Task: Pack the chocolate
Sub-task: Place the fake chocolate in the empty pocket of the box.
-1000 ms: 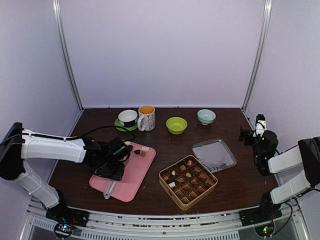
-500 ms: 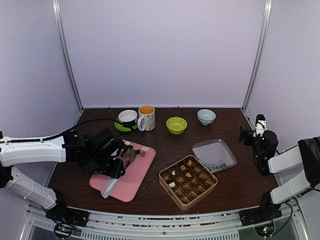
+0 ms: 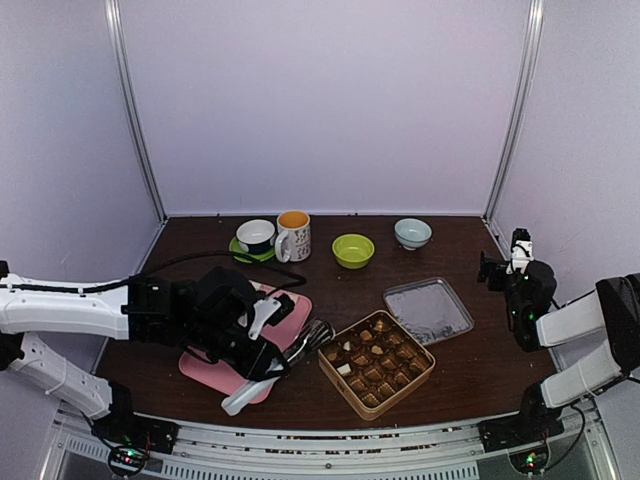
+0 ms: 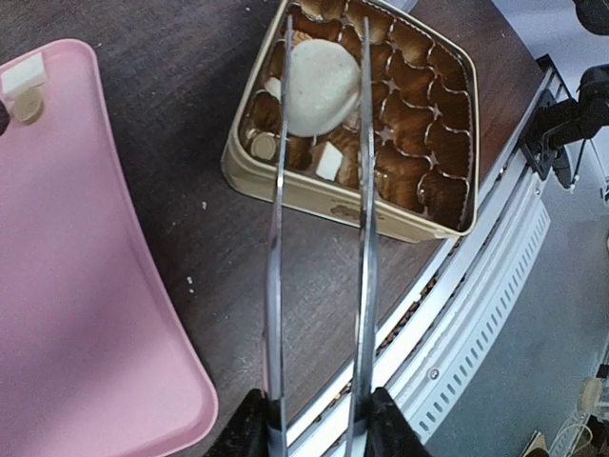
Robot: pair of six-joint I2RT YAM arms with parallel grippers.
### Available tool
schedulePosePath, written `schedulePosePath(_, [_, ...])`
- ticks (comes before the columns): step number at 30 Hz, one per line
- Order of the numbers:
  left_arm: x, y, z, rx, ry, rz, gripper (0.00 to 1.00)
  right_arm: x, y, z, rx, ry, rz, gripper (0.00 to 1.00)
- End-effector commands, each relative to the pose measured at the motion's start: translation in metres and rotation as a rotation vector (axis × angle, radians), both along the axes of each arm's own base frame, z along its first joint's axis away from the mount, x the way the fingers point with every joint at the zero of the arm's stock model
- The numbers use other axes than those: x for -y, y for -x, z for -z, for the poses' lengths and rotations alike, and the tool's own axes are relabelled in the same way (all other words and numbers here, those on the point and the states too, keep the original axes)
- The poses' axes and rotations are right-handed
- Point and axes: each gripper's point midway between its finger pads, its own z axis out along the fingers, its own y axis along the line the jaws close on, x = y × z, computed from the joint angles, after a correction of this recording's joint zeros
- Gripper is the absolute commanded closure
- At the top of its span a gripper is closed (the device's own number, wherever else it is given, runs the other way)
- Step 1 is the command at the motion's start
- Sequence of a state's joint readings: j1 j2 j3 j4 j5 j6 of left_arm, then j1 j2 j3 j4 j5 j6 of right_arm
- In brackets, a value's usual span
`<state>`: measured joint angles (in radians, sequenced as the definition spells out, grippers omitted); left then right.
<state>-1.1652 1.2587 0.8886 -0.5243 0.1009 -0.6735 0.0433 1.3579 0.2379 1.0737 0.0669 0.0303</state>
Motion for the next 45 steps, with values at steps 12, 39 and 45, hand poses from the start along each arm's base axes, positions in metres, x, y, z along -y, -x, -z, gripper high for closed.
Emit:
schedulePosePath(12, [0.080, 0.002, -0.001, 0.055, 0.053, 0.176, 0.74, 0.002, -0.002, -0.009, 0.030, -0.004, 0.006, 0.00])
schedulePosePath(39, [0.061, -0.015, 0.018, 0.102, -0.067, 0.078, 0.54, 0.002, -0.002, -0.008, 0.029, -0.004, 0.006, 0.00])
schedulePosePath(45, [0.020, -0.029, 0.008, 0.171, -0.077, -0.082, 0.53, 0.002, -0.002, -0.009, 0.031, -0.005, 0.007, 0.00])
